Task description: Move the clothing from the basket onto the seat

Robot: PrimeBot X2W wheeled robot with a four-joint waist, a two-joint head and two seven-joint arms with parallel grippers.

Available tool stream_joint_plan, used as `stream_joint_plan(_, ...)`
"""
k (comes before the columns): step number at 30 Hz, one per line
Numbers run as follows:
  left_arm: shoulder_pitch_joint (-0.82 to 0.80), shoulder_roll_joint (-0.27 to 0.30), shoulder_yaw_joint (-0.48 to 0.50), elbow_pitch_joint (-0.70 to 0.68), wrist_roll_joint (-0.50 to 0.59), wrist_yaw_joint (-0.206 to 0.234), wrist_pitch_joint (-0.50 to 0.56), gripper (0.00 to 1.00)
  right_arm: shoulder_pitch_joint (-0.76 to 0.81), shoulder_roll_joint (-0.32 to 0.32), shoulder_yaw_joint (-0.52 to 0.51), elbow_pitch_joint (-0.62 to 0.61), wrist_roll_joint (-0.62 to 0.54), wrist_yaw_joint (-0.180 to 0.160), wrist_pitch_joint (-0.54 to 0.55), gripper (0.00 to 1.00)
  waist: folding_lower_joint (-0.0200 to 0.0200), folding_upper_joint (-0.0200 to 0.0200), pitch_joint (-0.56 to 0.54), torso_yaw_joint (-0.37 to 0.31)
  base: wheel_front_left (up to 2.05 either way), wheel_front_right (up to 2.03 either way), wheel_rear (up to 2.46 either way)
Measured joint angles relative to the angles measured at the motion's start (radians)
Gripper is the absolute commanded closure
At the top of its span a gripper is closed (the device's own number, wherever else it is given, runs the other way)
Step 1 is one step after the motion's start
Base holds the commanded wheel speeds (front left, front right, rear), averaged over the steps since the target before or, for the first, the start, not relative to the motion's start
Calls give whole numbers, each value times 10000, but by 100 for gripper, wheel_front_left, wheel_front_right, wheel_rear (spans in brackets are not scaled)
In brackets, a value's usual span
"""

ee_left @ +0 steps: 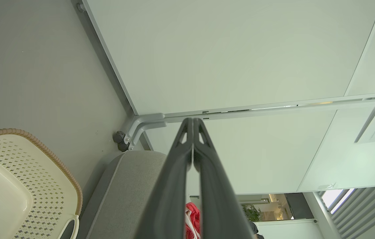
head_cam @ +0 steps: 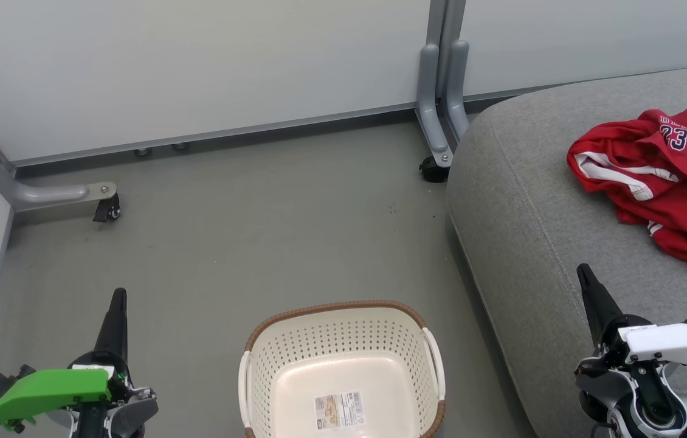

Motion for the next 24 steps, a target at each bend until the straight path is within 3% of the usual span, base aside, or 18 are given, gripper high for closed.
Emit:
stream_joint_plan(13,-237,-13,132,140,-836,-42,253,100,-168,15,-173,84,901,0,263,100,0,0,97,5,0,0,0)
stream_joint_plan(24,-257,-33,192,144,-849,-44,293,100,-202,44,-221,88,913,0,291,100,0,0,97,5,0,0,0)
